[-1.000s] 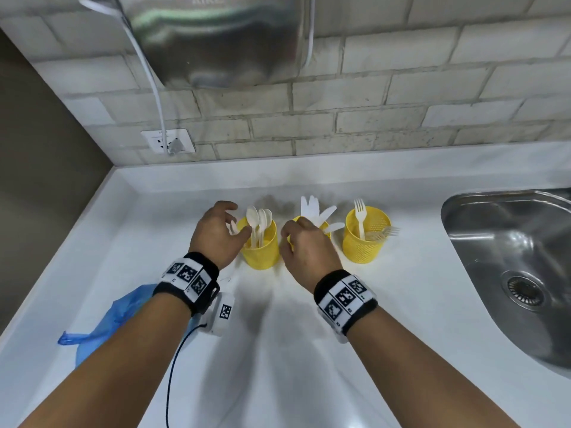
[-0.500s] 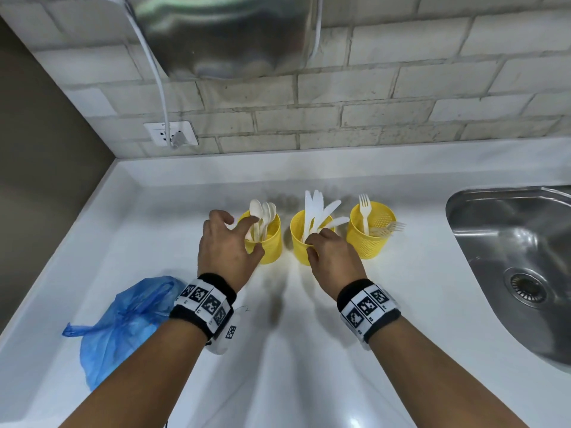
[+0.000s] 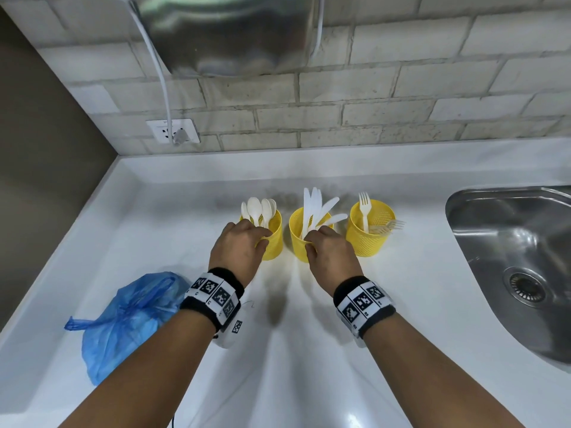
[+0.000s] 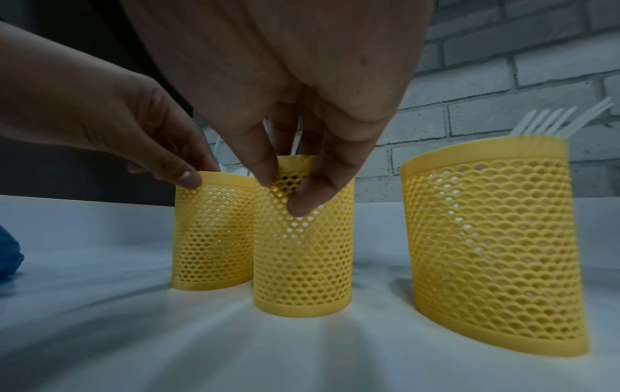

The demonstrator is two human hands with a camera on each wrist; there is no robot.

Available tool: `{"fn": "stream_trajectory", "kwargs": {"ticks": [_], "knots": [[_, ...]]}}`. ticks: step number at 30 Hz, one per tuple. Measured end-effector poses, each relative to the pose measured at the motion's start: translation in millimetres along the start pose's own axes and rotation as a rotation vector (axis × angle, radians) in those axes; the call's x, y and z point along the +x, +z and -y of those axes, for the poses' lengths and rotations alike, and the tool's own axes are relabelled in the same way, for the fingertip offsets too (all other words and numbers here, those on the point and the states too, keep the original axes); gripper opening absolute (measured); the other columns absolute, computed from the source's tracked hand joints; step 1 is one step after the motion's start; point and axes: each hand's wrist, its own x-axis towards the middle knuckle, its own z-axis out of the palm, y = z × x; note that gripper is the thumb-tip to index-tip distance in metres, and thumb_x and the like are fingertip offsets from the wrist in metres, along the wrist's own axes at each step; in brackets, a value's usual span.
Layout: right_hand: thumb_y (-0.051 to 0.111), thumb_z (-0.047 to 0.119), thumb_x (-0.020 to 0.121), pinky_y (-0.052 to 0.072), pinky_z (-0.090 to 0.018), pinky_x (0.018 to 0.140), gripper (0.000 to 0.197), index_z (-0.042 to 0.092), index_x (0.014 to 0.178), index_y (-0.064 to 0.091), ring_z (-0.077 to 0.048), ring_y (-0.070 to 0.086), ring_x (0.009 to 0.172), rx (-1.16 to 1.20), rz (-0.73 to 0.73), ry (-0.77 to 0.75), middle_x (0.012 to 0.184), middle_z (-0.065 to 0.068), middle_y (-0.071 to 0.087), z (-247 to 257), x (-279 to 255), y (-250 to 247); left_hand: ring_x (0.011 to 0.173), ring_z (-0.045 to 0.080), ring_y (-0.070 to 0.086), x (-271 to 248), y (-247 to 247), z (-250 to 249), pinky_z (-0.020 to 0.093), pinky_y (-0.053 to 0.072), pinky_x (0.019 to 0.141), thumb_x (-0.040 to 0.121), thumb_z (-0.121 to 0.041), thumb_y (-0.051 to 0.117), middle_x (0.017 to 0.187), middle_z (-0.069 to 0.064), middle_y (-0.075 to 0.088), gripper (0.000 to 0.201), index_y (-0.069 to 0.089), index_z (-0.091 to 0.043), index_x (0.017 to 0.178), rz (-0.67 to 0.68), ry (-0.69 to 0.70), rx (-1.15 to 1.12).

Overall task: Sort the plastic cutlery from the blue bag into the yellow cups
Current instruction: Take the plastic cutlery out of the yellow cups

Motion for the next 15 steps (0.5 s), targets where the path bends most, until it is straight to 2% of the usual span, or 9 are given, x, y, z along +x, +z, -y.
{"fn": "stream_trajectory", "kwargs": {"ticks": [9, 15], "knots": [[0.057, 0.008, 0.096, 0.037, -0.031, 0.068, 0.015, 0.006, 0.105, 0.069, -0.039, 0.064, 0.09, -0.031, 0.012, 0.039, 0.105, -0.014, 0.066, -3, 11, -1, 0.097, 0.031, 0.058, 9, 6, -6, 0.036, 0.05, 0.082, 0.093, -0.021, 0.068, 0.108, 0.007, 0.069, 0.022, 0.076, -0.024, 0.112, 0.02, -0.013, -0.047], [0.056, 0.007, 0.097, 0.046, -0.036, 0.071, 0.018, 0.005, 0.109, 0.07, -0.039, 0.065, 0.092, -0.041, 0.006, 0.034, 0.107, -0.016, 0.066, -11, 12, -4, 0.095, 0.032, 0.058, 10, 11, -8, 0.035, 0.049, 0.081, 0.091, -0.019, 0.07, 0.105, 0.008, 0.069, 0.021, 0.077, -0.023, 0.11, -0.004, -0.024, -0.098]]}}
